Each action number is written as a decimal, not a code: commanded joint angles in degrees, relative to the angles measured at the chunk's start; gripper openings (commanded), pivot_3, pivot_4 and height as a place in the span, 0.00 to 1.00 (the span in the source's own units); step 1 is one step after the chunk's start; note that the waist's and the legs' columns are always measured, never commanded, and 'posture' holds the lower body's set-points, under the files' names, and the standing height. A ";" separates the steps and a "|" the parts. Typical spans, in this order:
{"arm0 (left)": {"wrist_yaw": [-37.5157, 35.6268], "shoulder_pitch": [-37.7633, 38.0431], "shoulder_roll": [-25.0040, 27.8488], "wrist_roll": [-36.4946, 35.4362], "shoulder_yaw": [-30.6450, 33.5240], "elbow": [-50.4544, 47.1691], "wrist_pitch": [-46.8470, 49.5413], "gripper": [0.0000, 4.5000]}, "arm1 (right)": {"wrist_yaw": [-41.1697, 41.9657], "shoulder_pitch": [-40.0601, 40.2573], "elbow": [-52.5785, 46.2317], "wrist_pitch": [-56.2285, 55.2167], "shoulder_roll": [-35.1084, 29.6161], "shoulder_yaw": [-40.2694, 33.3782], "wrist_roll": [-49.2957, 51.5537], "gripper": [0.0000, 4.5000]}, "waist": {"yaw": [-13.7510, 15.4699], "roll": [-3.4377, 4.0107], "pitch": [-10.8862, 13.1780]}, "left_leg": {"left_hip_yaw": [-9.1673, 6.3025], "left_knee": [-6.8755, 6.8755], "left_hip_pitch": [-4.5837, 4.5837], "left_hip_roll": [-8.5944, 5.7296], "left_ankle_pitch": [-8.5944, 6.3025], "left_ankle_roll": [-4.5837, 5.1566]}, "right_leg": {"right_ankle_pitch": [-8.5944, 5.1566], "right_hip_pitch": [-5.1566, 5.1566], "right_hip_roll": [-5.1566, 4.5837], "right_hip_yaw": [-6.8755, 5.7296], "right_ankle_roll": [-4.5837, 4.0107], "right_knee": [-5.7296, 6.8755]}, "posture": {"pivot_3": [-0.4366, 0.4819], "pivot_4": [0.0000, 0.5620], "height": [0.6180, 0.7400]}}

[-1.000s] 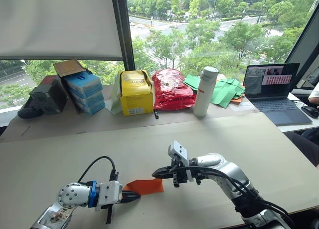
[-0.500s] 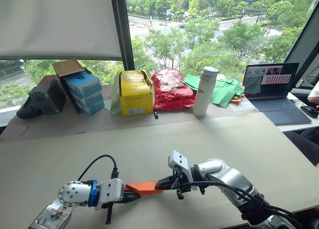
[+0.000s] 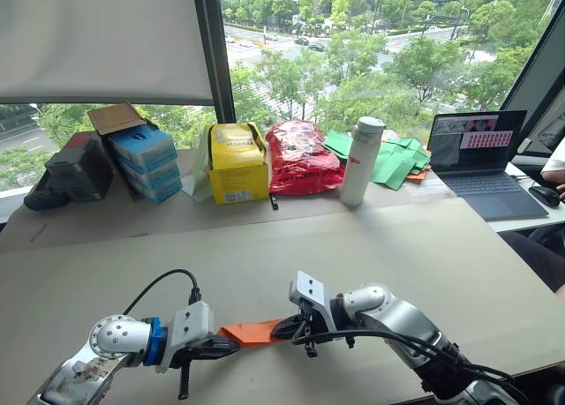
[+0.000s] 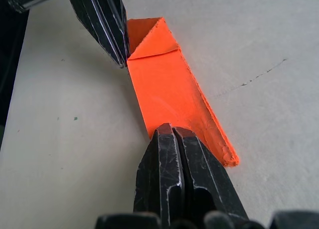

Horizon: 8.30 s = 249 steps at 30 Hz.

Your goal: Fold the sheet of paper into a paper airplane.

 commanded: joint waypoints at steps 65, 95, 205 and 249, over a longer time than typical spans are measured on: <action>5.50 -4.56 -2.87 5.34 -5.11 5.72 6.92 0.00 | -1.33 -9.60 2.54 -7.94 5.51 5.76 -7.19 0.01 | -0.46 0.01 0.05 | 0.00 -0.09 -0.09 0.09 -0.14 -0.15 | 0.03 -0.17 0.04 -0.05 -0.07 -0.09 | 0.48 0.27 0.98; 5.45 -3.70 -2.29 6.40 -5.48 5.58 6.08 0.00 | 4.17 -8.89 8.48 -4.28 1.82 10.79 -14.61 0.01 | -0.40 0.04 0.03 | 0.00 -0.09 0.03 0.09 -0.17 -0.16 | 0.03 -0.09 0.05 -0.04 -0.07 -0.07 | 0.48 0.27 0.98; -1.11 9.61 2.79 -14.68 22.12 -4.23 16.83 0.78 | 7.05 4.79 -24.81 1.23 -10.08 -12.57 10.67 0.80 | -0.24 -0.10 0.35 | 0.14 -0.02 -1.22 0.14 -0.16 -0.37 | 0.24 -1.03 -0.02 -0.19 -0.16 -0.75 | 0.48 0.27 0.98; 4.57 7.45 4.75 -24.04 24.60 -11.61 26.19 1.00 | 3.01 -12.36 -0.42 -6.05 6.04 -0.91 -0.39 1.00 | -0.64 -0.19 0.37 | 0.32 0.05 -0.98 0.28 0.07 -0.74 | 0.43 -1.21 0.10 -0.16 -0.47 -0.04 | 0.48 0.27 0.98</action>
